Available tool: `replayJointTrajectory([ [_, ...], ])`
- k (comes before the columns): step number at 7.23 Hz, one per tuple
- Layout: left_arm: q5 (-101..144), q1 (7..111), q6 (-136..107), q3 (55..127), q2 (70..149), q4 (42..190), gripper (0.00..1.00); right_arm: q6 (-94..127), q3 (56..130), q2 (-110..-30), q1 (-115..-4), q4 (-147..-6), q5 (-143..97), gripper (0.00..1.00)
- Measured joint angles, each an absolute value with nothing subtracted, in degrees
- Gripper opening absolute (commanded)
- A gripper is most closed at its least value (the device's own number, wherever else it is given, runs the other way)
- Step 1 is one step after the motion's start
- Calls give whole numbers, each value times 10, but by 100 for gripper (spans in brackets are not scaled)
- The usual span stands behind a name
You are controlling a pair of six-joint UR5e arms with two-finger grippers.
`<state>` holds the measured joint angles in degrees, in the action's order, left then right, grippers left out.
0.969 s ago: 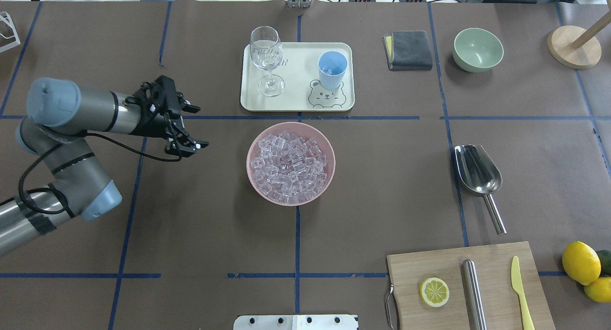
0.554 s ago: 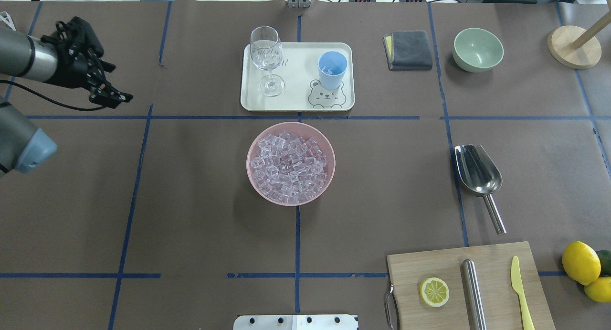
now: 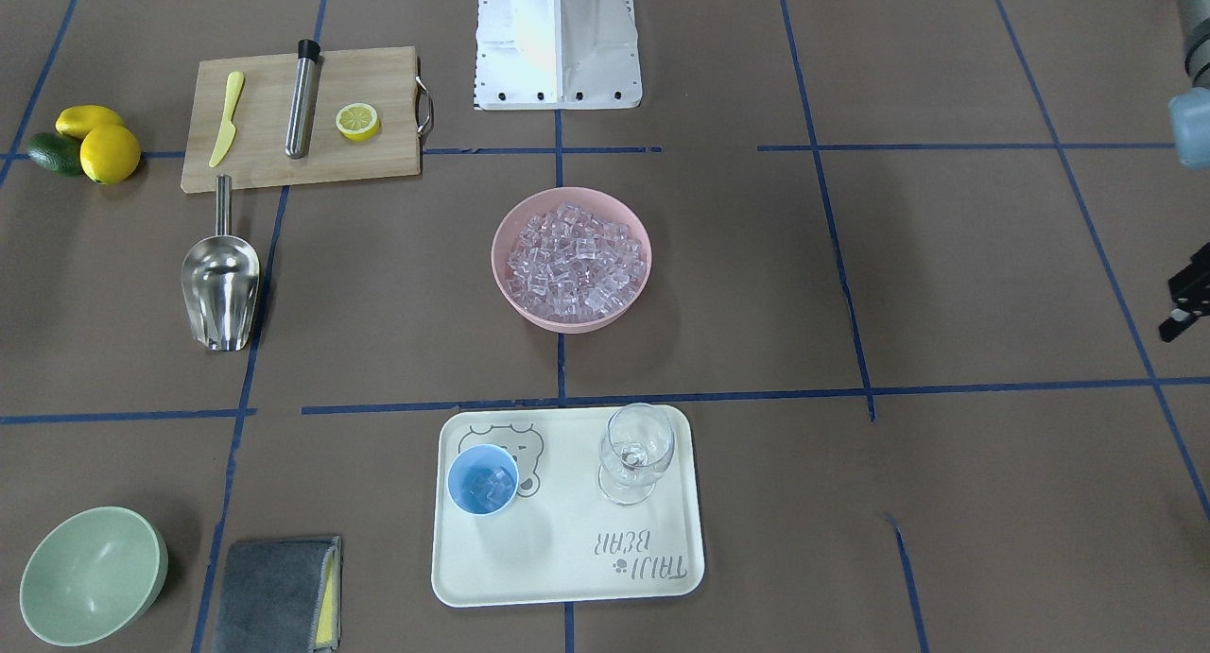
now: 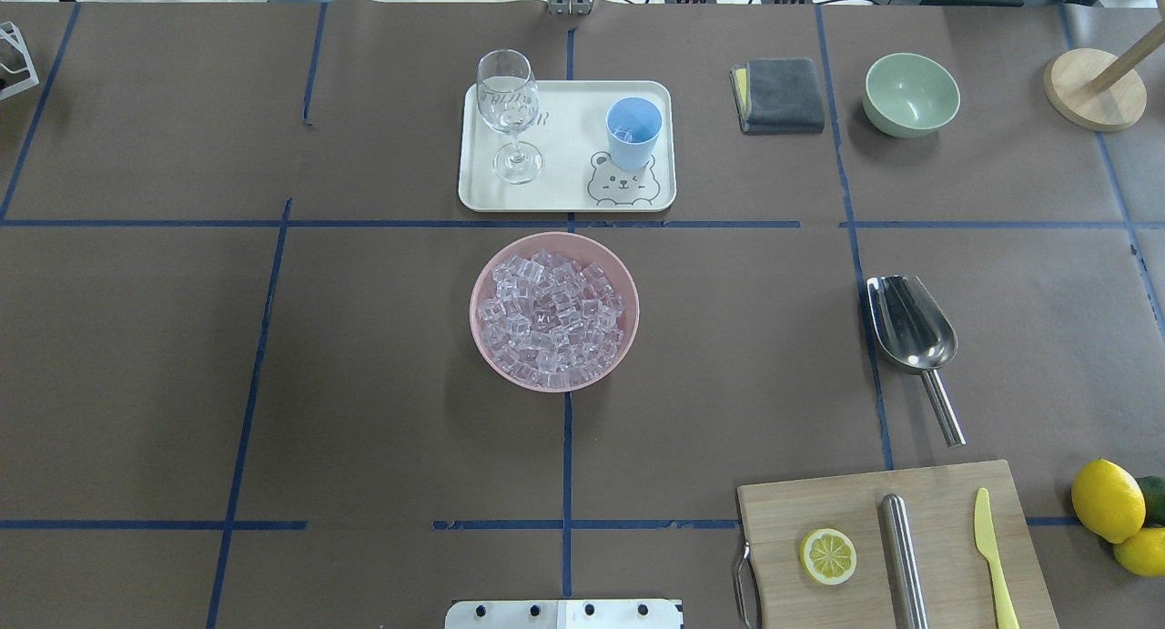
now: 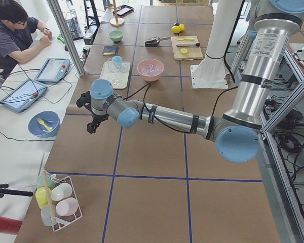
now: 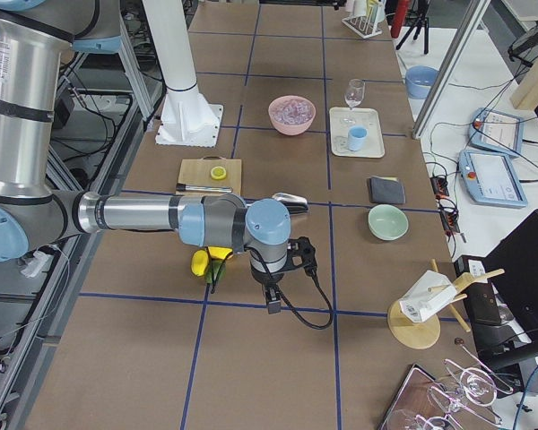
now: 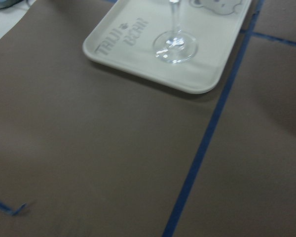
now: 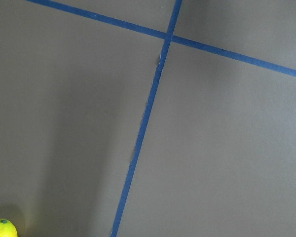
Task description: Put ice in cup with scoop
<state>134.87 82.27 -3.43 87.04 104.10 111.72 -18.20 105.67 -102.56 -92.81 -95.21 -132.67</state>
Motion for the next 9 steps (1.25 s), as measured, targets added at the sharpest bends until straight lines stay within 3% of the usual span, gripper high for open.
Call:
replayJointTrajectory([
  [2,1327,860,-21,881,1030,1034,100,-182,1057,-1028,-928,-952,-1328,100],
  [6,1315,881,46,916,899,1001,100,-183,1057,-1031,-928,-952,-1329,100],
  [9,1317,884,45,930,887,940,100,-183,1057,-1032,-928,-952,-1328,100],
])
